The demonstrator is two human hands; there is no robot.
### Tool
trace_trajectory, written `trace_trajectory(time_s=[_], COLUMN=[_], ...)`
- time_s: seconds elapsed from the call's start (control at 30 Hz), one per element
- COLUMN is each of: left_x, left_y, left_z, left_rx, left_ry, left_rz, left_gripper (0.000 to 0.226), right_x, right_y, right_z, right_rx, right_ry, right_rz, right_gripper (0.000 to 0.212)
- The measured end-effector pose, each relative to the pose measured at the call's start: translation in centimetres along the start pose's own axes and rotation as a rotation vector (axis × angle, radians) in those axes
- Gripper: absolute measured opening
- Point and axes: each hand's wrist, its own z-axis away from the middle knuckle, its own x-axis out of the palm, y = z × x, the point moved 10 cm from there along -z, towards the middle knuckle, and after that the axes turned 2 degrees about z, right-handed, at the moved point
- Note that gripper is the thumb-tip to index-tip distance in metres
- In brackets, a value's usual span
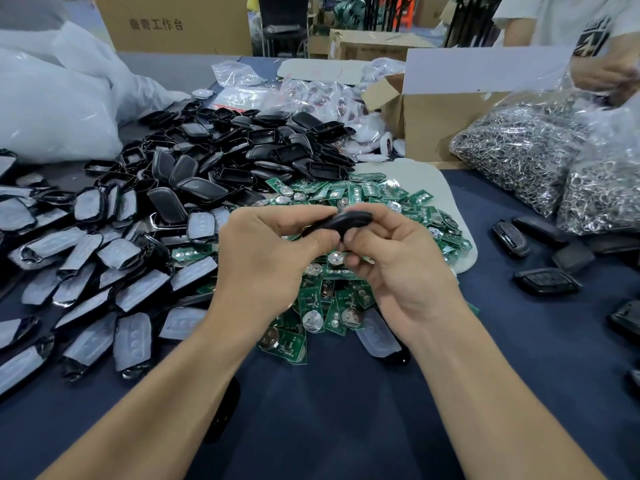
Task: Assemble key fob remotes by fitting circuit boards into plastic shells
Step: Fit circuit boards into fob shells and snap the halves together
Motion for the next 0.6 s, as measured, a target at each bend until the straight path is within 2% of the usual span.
trace_trajectory(time_s=[0.1, 0.23, 0.33, 0.43, 0.6], left_x=[-0.5, -0.5, -0.5, 0.3, 0.2], left_y=[1.2, 1.7, 1.2, 0.2, 0.2], left_z=[0.4, 0.7, 0.4, -0.1, -0.5], left_rx=[0.087, 0.138, 0.125, 0.061, 0.078], left_ry=[0.074, 0.085, 0.062, -0.037, -0.026], left_rz=[-0.128, -0.18, -0.101, 0.026, 0.064], left_gripper=[0.046, 0.047, 0.043, 0.034, 0.04], right_x=[0.2, 0.5, 0.4, 0.3, 0.5], right_y=[-1.0, -1.3, -0.9, -0.5, -0.6], right_z=[0.2, 0.3, 0.2, -0.2, -0.1], right_rx=[-0.128, -0.155, -0.116, -0.056, -0.07], right_ry=[-0.015, -0.036, -0.041, -0.066, -0.087], right_rz=[0.123, 0.135, 0.076, -0.039, -0.051], right_gripper=[0.038, 0.037, 0.035, 0.032, 0.03])
